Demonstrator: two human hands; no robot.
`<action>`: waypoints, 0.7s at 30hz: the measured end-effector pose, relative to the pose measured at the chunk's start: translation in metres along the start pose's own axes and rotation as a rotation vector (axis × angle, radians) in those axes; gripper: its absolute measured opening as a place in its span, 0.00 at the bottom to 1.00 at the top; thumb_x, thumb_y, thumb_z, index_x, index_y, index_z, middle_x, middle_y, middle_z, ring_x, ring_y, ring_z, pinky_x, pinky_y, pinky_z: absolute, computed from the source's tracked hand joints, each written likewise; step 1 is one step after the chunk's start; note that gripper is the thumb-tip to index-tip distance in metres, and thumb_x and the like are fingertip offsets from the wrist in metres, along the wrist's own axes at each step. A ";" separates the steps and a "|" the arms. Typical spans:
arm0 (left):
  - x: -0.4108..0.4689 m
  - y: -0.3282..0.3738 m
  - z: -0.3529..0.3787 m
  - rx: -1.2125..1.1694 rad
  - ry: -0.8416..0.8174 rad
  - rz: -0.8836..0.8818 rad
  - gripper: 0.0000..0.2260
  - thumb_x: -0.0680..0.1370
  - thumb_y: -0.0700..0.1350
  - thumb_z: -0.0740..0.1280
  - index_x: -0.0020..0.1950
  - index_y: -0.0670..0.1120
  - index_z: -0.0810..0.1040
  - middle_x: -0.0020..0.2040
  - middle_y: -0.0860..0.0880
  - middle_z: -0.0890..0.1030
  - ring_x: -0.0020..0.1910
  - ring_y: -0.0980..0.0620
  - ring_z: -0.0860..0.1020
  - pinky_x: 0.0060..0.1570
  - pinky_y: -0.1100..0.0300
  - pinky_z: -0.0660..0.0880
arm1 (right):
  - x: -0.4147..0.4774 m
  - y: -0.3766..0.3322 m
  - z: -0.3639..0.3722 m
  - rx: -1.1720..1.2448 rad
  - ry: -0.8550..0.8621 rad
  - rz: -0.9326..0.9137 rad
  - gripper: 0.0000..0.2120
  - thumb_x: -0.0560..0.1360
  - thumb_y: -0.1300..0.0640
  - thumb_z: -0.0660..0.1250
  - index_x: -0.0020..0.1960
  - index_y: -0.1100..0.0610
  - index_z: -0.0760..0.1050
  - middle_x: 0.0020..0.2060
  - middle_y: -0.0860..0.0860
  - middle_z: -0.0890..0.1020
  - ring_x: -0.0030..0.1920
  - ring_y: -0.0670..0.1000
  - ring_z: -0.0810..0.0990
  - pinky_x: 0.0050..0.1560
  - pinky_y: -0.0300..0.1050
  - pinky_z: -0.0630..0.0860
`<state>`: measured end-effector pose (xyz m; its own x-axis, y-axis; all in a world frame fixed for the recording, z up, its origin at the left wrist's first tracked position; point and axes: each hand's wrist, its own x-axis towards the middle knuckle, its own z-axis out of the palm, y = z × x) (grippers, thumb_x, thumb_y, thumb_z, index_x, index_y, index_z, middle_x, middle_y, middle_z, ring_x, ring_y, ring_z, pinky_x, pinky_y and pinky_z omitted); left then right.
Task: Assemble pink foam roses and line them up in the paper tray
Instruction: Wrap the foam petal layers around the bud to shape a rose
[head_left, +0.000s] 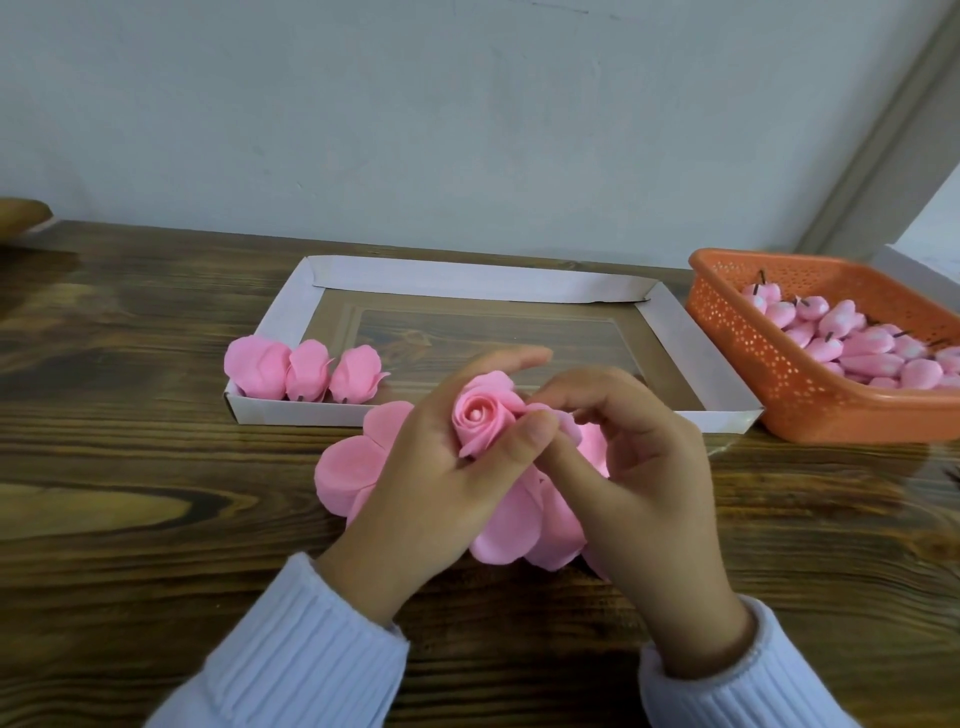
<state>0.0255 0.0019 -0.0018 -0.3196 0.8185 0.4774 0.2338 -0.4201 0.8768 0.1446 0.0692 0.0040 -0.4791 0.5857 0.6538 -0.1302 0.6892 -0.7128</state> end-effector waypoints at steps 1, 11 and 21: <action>0.000 0.000 0.000 -0.004 -0.003 0.000 0.17 0.74 0.50 0.68 0.62 0.50 0.74 0.48 0.66 0.83 0.51 0.65 0.80 0.49 0.75 0.73 | 0.000 0.001 0.000 0.016 -0.006 0.003 0.03 0.72 0.59 0.72 0.45 0.54 0.80 0.41 0.48 0.82 0.46 0.51 0.81 0.46 0.40 0.75; -0.001 0.003 0.000 -0.175 0.030 -0.092 0.09 0.74 0.58 0.64 0.51 0.63 0.82 0.46 0.62 0.85 0.48 0.64 0.82 0.43 0.72 0.76 | 0.001 -0.006 -0.001 0.172 -0.024 0.081 0.15 0.75 0.63 0.66 0.44 0.42 0.78 0.39 0.45 0.83 0.40 0.47 0.82 0.42 0.40 0.78; -0.003 0.007 0.004 -0.120 -0.137 -0.037 0.13 0.74 0.56 0.61 0.52 0.73 0.78 0.46 0.67 0.83 0.48 0.69 0.80 0.44 0.75 0.73 | -0.001 -0.005 0.003 0.109 0.179 0.208 0.05 0.73 0.63 0.66 0.43 0.56 0.79 0.37 0.49 0.84 0.39 0.51 0.82 0.41 0.53 0.81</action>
<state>0.0317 -0.0020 0.0032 -0.1959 0.8767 0.4394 0.1107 -0.4255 0.8982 0.1430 0.0637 0.0061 -0.3462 0.7822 0.5180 -0.1426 0.5018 -0.8531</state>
